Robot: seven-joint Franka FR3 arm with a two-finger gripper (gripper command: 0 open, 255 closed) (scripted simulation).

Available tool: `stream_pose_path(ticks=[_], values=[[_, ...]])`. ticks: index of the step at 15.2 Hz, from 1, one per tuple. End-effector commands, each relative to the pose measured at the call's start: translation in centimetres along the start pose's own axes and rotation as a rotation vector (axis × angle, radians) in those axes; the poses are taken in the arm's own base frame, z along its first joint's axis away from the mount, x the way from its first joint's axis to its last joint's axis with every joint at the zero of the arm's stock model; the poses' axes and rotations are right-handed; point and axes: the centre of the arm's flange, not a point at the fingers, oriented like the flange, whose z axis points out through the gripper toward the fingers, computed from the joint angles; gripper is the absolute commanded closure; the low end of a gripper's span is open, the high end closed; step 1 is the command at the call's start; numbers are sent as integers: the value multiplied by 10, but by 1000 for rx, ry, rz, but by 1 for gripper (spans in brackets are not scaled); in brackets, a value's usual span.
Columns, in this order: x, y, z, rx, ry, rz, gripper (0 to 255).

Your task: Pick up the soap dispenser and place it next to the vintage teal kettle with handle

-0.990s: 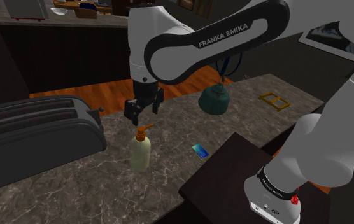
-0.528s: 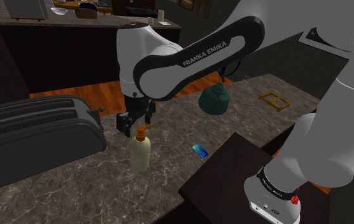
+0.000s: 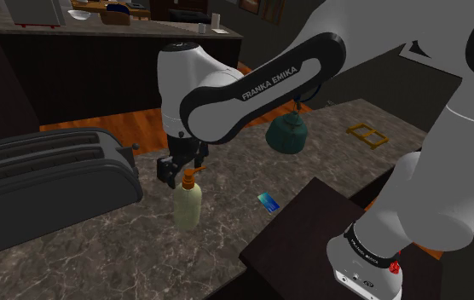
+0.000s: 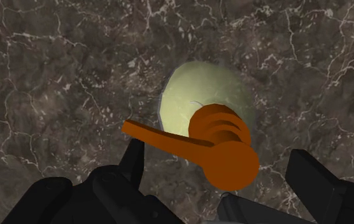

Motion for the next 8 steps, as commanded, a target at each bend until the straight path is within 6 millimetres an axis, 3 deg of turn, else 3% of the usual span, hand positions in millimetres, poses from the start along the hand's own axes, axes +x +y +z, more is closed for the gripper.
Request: stream_pose_path(ticks=[1,2,3,8], values=[[0,0,0,0,0,0,0],[0,0,0,0,0,0,0],[0,0,0,0,0,0,255],[0,0,0,0,0,0,255]])
